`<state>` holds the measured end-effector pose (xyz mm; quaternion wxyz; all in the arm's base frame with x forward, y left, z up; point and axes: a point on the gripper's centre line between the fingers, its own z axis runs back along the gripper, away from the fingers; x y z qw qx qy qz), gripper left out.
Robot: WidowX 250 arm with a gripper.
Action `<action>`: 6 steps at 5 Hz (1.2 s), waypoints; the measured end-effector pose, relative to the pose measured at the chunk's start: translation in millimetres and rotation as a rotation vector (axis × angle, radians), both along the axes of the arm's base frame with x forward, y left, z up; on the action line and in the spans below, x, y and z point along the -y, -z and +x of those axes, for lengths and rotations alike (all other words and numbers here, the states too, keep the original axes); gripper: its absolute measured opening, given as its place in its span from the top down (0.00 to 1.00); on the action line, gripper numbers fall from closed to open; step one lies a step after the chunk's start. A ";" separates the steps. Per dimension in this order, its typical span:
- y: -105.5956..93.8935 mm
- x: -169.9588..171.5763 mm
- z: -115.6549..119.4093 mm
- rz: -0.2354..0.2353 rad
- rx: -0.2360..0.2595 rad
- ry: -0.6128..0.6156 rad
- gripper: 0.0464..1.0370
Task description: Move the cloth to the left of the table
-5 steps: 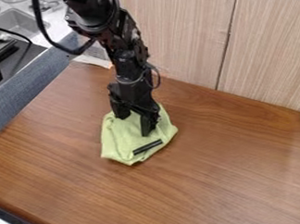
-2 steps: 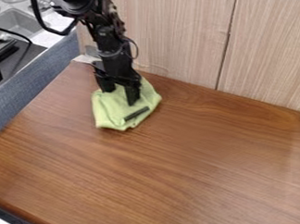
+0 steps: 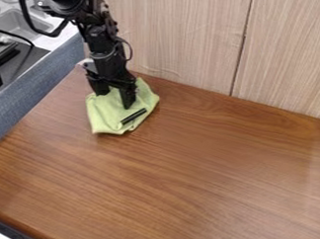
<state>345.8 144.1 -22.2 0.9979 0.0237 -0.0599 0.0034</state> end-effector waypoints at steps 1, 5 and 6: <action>-0.9 -0.2 -7.1 -0.006 -0.009 -0.003 0.04; -52.8 13.4 -22.7 -0.021 0.035 0.015 0.04; -72.4 16.8 -30.2 -0.010 0.074 0.010 0.04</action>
